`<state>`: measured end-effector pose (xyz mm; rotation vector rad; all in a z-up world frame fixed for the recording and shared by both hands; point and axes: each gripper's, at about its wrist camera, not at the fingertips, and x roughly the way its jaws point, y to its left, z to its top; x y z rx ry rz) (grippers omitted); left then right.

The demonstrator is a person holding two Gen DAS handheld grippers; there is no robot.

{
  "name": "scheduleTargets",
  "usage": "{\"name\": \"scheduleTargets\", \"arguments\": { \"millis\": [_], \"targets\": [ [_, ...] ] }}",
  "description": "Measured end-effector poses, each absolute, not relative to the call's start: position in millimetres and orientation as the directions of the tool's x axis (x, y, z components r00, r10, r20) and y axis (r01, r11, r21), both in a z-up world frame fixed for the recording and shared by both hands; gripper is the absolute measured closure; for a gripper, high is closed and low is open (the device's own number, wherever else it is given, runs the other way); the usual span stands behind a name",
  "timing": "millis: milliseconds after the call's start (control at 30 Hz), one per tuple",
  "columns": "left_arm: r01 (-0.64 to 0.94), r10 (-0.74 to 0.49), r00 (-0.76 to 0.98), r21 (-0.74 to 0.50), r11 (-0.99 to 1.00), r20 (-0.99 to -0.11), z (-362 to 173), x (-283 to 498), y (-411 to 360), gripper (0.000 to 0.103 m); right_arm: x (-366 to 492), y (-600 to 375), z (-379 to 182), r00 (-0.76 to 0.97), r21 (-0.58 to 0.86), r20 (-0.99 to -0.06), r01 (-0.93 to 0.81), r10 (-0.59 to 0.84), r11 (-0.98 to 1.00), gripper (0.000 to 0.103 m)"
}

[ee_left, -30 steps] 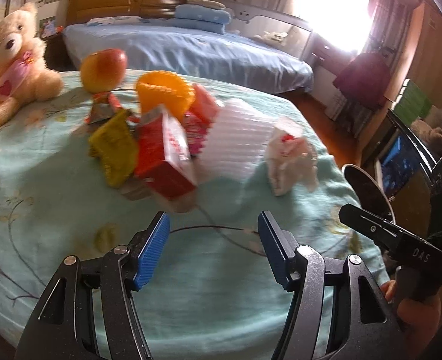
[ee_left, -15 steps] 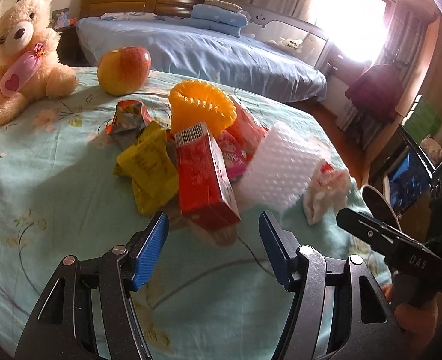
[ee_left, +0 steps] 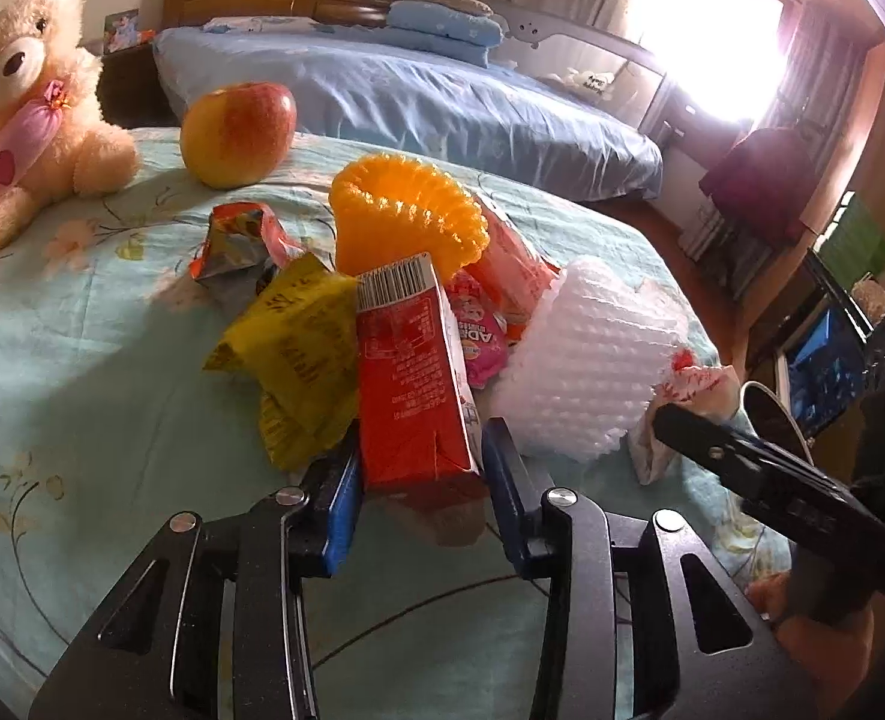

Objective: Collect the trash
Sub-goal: 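Grasp the red carton with the left tool while the right tool grasps crumpled white paper, then carry the carton and paper over the black bin and release both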

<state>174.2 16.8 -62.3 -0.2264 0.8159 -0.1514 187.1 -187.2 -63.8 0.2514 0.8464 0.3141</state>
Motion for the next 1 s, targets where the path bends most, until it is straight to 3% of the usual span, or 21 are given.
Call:
{"name": "scheduleTargets", "arguments": {
  "millis": [33,67,200,1000],
  "targets": [
    [0.049,-0.221,0.682,-0.257,0.965,-0.697,-61,171,17,0.07,187,-187,-65,0.615,0.338,-0.697,-0.171,0.368,0.926,0.046],
    [0.051,-0.223,0.687,-0.26,0.964,-0.691,-59,168,18,0.07,187,-187,-67,0.608,0.342,-0.701,-0.171,0.372,0.924,0.049],
    [0.055,-0.22,0.705,-0.258,0.965,-0.675,-53,154,18,0.073,178,-191,-64,0.623,0.348,-0.686,-0.172,0.375,0.922,0.055],
    [0.231,-0.329,0.712,-0.235,0.944,-0.621,-30,94,-32,0.073,110,-231,-50,0.674,0.384,-0.642,-0.13,0.366,0.914,0.055]
  ]
}}
